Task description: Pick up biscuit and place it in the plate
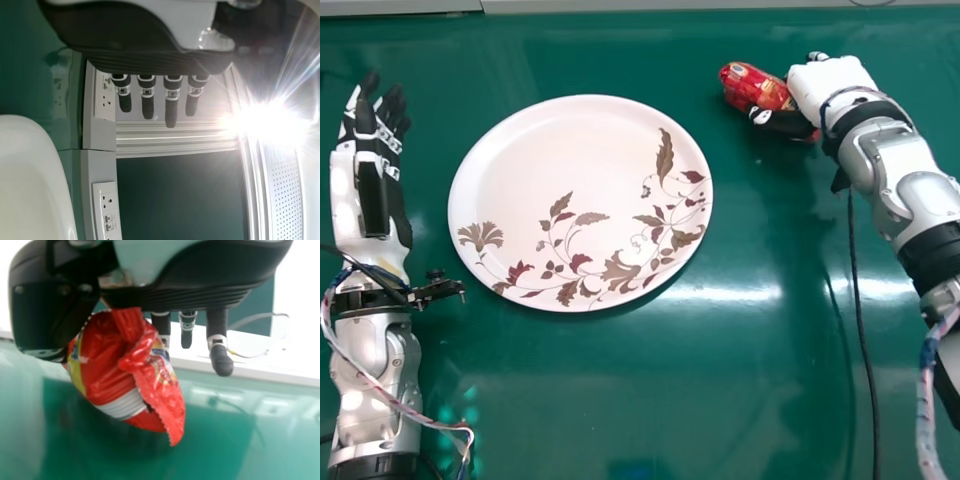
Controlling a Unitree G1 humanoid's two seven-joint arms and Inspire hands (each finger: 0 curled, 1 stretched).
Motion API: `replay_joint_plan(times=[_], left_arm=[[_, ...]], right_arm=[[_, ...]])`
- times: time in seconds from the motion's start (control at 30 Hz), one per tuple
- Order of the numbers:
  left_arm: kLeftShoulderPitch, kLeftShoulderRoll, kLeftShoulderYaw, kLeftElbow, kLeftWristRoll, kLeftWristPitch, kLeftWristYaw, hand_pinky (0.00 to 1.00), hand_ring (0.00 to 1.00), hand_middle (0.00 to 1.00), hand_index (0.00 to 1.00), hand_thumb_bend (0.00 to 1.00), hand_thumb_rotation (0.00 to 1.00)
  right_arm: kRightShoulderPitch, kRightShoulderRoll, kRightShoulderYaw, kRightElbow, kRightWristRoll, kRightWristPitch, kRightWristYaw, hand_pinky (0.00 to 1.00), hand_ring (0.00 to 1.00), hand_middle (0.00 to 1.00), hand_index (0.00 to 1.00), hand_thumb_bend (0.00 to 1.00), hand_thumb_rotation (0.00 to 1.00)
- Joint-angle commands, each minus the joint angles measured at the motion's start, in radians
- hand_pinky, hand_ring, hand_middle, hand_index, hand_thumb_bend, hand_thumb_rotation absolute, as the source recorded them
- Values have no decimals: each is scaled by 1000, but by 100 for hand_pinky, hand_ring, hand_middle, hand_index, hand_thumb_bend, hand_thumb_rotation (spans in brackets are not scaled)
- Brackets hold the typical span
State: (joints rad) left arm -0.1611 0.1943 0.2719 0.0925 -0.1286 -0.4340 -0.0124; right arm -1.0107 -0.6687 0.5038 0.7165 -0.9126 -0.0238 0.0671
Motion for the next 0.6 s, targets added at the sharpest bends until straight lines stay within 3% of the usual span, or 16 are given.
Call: replay_joint_plan(times=[0.0,0.33,0.57], left_arm=[[53,-20,-4,29,6,1,-2,100,99,94,100,80,81],[59,-13,-1,30,18,2,6,100,99,95,100,79,82],[52,-14,-2,37,16,1,6,100,100,95,100,78,82]], right_arm=[[19,-41,-30,-79,8,-13,5,12,18,41,50,51,0],[92,-105,-112,-535,10,-15,242,6,11,41,49,52,0],[94,-104,-154,-703,46,-111,343,8,13,40,49,51,0]])
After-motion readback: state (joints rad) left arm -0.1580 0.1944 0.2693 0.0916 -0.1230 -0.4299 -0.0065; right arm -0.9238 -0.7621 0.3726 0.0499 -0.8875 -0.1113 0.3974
